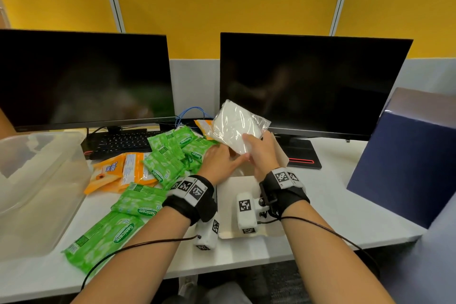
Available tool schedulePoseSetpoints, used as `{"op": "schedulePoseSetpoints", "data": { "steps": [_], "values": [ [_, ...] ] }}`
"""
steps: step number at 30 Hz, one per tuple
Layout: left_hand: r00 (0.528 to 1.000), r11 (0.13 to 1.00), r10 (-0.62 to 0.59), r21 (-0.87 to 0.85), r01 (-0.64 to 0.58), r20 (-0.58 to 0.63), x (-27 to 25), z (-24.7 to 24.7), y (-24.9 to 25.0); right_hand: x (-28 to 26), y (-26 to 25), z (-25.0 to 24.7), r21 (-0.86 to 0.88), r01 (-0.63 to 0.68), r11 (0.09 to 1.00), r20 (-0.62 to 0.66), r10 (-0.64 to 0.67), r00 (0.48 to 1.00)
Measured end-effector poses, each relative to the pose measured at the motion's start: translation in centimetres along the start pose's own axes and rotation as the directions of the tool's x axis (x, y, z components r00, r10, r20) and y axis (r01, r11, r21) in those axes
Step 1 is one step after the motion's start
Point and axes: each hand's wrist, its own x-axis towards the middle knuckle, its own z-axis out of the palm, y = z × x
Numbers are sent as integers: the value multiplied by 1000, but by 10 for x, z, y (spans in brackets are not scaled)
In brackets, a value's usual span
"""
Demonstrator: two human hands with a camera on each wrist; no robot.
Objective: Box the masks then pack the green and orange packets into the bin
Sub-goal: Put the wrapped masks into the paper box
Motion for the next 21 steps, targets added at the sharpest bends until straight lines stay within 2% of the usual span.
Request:
{"op": "schedulePoseSetpoints", "data": {
  "steps": [2,4,5,7,8,10,13,15,18,19,21],
  "values": [
    [1000,997,-10,79,9,9,0,0,2,-3,-3,-5,41,96,995,-71,-93,993],
    [1000,992,-11,123,9,18,1,-1,2,-10,-14,-15,-98,239,966,-147,-252,957],
    [1000,992,-15,127,12,27,1,-2,2,-11,-21,-22,-170,301,939,-145,-325,934],
    [999,992,-31,124,26,43,1,-1,0,-16,-35,-37,-334,385,860,-32,-418,908],
    [998,992,-40,125,34,44,1,0,-1,-19,-43,-45,-439,393,808,59,-410,910],
    [995,991,-86,111,81,42,2,2,-2,-19,-52,-56,-644,348,682,212,-278,937],
    [981,982,-183,68,179,64,1,1,0,-21,-54,-58,-827,258,500,281,-31,959],
    [973,976,-218,24,217,80,-1,1,2,-26,-53,-52,-913,239,330,243,-28,970],
    [966,970,-241,0,242,89,-3,1,4,-33,-51,-36,-969,248,2,245,-145,959],
    [966,970,-241,-4,243,90,-4,1,5,-34,-48,-31,-967,244,-70,252,-155,955],
    [968,971,-235,-18,237,85,-5,0,5,-31,-41,-20,-971,199,-132,210,-80,974]
  ]
}}
